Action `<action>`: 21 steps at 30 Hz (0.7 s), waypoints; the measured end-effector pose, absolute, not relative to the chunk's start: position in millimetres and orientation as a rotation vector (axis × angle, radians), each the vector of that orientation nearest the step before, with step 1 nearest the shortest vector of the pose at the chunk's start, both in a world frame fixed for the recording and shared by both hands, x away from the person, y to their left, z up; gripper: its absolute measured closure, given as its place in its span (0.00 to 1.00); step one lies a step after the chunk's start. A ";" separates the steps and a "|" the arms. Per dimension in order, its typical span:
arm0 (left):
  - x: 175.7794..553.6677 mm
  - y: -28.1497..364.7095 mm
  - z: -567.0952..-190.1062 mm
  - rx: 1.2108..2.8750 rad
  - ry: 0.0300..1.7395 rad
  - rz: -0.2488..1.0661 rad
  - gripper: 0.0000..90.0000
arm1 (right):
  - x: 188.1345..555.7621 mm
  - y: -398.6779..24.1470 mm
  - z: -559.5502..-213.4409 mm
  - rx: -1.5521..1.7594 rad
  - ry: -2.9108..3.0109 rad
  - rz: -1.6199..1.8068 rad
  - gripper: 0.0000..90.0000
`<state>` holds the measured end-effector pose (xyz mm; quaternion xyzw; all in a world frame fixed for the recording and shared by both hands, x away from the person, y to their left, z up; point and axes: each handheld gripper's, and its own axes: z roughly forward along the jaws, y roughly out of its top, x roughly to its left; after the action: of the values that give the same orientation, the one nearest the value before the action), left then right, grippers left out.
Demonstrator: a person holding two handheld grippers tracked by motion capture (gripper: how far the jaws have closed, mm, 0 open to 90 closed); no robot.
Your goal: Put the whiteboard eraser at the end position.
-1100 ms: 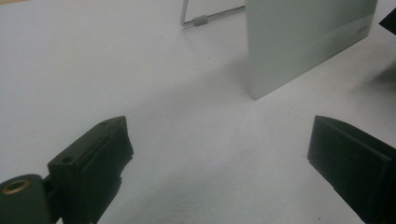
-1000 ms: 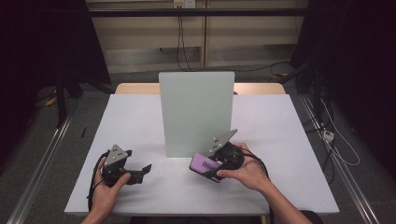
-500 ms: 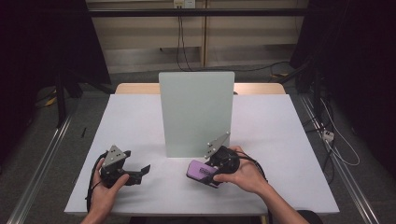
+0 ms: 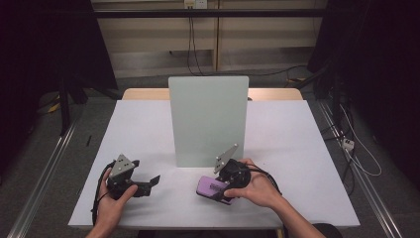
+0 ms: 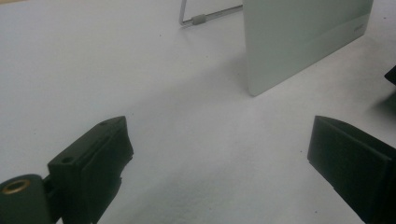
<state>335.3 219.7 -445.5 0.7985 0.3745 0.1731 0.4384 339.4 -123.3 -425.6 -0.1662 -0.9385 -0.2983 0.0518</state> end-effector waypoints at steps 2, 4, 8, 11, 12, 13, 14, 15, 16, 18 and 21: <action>335.3 219.7 -445.7 1.983 0.934 0.429 0.06 | 339.8 -122.3 -427.5 -0.498 -2.860 -0.893 0.47; 335.2 219.8 -445.7 1.984 0.933 0.429 0.06 | 339.7 -121.0 -429.5 -0.506 -2.857 -0.887 0.47; 335.1 219.9 -445.5 1.983 0.931 0.431 0.06 | 339.3 -119.1 -430.9 -0.498 -2.866 -0.877 0.47; 335.0 219.5 -445.9 1.986 0.934 0.430 0.06 | 338.9 -115.6 -434.8 -0.495 -2.869 -0.857 0.47; 334.9 219.4 -445.8 1.985 0.933 0.430 0.06 | 338.9 -115.6 -434.8 -0.495 -2.869 -0.857 0.47; 334.9 219.8 -445.4 1.984 0.930 0.432 0.06 | 338.8 -114.4 -436.0 -0.489 -2.873 -0.854 0.47; 334.9 219.8 -445.4 1.984 0.930 0.432 0.06 | 338.8 -114.4 -436.0 -0.489 -2.873 -0.854 0.47; 335.0 220.0 -445.4 1.984 0.931 0.431 0.06 | 338.9 -114.2 -437.8 -0.488 -2.874 -0.859 0.46; 334.9 219.9 -445.6 1.981 0.936 0.428 0.06 | 338.9 -114.2 -437.8 -0.488 -2.874 -0.859 0.46; 334.9 219.9 -445.7 1.983 0.935 0.428 0.06 | 338.4 -113.4 -438.6 -0.494 -2.872 -0.854 0.46; 334.9 220.0 -445.4 1.985 0.929 0.430 0.06 | 338.4 -113.8 -439.1 -0.495 -2.870 -0.861 0.46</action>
<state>334.9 220.0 -445.4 0.7988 0.3739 0.1731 0.4384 338.4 -113.8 -439.1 -0.1627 -0.9437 -0.2831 0.0526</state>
